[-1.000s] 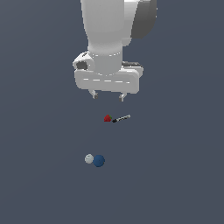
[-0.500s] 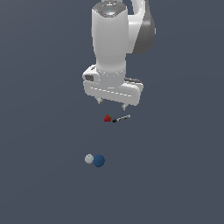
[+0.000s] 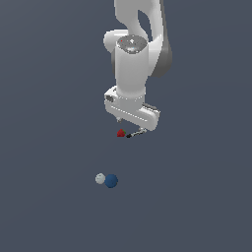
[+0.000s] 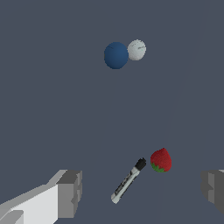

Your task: Pick up a designated object from a clutter of objects.

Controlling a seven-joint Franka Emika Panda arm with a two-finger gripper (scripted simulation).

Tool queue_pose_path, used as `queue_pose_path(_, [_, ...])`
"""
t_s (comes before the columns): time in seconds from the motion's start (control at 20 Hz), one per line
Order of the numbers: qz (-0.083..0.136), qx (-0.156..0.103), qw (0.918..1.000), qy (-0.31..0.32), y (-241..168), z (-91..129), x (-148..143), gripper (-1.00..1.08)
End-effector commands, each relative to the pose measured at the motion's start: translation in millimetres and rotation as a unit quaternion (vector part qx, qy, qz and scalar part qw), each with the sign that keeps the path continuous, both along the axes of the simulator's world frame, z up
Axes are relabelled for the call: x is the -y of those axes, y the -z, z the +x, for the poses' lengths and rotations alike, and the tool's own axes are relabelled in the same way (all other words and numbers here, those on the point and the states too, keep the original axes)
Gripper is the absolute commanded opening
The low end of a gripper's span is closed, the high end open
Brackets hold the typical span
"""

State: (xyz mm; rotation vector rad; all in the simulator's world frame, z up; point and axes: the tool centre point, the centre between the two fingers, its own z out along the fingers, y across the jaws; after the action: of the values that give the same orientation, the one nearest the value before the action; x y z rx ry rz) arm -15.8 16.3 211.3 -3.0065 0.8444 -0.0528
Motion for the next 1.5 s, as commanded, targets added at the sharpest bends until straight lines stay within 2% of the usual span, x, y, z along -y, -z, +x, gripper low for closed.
queue_pose_path(0.0, [0.000,-0.002,0.9996,0.027,15,-5,-4,1.00])
queue_pose_path(0.25, [0.001,-0.005,0.9967,0.081,42,-18,-12,1.00])
queue_pose_path(0.55, [0.001,-0.009,0.9896,0.144,74,-36,-21,1.00])
queue_pose_path(1.05, [0.002,-0.015,0.9693,0.245,121,-70,-34,1.00])
queue_pose_path(1.45, [0.002,-0.018,0.9541,0.299,143,-91,-41,1.00])
